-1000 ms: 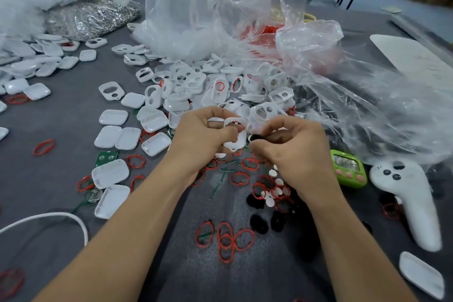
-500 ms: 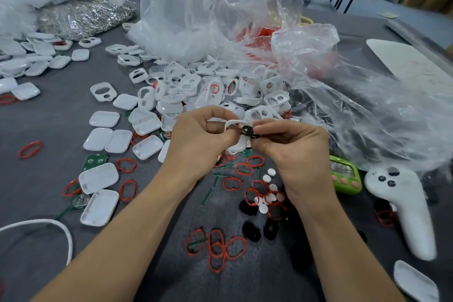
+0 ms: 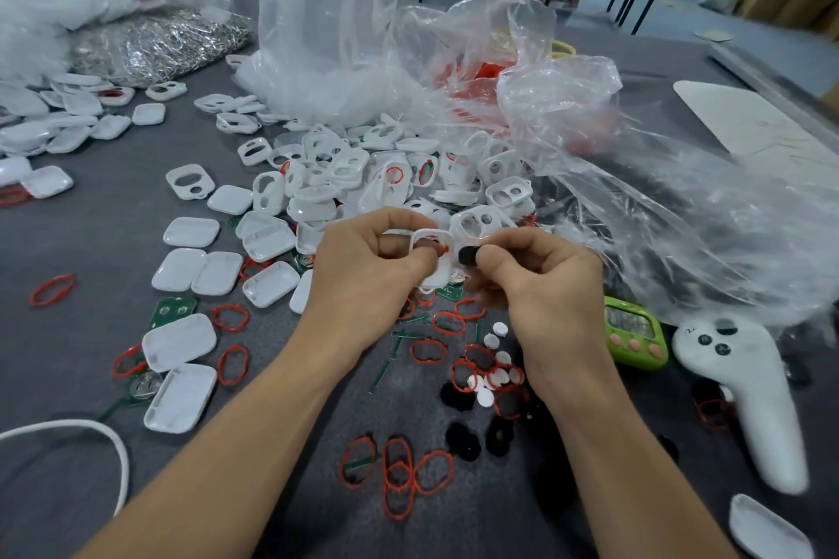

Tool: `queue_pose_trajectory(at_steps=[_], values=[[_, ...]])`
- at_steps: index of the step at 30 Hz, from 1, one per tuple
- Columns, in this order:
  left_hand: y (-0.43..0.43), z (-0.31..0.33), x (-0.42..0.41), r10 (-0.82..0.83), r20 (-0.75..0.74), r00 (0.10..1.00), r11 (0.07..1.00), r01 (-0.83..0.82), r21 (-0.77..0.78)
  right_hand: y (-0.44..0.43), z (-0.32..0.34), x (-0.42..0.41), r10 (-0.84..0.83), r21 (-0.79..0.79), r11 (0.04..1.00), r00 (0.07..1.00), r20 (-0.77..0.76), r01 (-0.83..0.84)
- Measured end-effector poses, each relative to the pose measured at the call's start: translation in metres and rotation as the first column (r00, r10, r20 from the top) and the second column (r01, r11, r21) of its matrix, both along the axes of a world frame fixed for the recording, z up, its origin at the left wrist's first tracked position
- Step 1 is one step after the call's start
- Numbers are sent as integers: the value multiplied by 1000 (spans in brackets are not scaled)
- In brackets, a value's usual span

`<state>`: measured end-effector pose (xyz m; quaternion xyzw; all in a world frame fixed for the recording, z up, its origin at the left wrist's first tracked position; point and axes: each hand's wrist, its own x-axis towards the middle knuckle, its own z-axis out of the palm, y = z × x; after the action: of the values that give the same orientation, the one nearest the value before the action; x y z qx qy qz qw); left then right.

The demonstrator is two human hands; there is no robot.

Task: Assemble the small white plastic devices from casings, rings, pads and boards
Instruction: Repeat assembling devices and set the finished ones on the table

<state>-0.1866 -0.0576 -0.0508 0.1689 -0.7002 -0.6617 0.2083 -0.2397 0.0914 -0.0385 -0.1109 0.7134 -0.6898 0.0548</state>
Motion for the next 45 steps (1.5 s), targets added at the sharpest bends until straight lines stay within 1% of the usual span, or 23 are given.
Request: queue_pose_trajectory(at_steps=[2,3,5,7,9,11,14,16,20,24,29,33,37,41,43,45], values=[[0,0,-1,15,11,1000,1000,-15,-13,0,1,1,35,-52,998,998,47,-32],[0,0,0,19,17,1000,1000,-19,-23,0,2,1,48,-39,998,998,34,-46],[0,0,0,24,45,999,998,-22,-55,1,1,2,32,84,996,997,-76,-25],[0,-2,0,17,75,997,996,-10,-88,2,-1,1,-7,211,976,983,-185,46],[0,-3,1,4,93,996,990,9,-138,2,-1,0,0,250,967,976,-218,55],[1,-5,0,2,98,995,982,16,-186,3,0,-1,43,260,965,971,-235,20],[2,-7,0,-18,105,994,981,38,-191,2,-1,0,98,289,957,956,-276,-14],[1,-7,-1,-36,122,992,982,58,-178,0,-1,2,87,340,940,944,-318,27],[0,-8,0,-92,129,987,987,107,-119,0,0,3,-26,301,945,949,-313,125],[0,-4,3,-169,108,980,984,175,-45,2,3,7,6,322,939,928,-372,123],[1,-3,3,-217,115,969,975,220,-16,1,2,7,41,346,932,915,-401,110],[0,-5,5,-205,148,968,977,210,-23,2,-1,6,95,372,925,902,-421,76],[1,-5,4,-164,140,977,985,169,-27,4,-1,4,64,380,917,896,-438,121],[1,-5,4,-154,132,979,987,159,-30,1,-3,4,41,353,929,917,-396,111],[2,-5,4,-145,122,982,988,150,-28,-2,-4,5,3,320,939,928,-373,126],[4,-5,4,-136,119,984,990,140,-19,-2,-4,3,-43,277,952,950,-309,133]])
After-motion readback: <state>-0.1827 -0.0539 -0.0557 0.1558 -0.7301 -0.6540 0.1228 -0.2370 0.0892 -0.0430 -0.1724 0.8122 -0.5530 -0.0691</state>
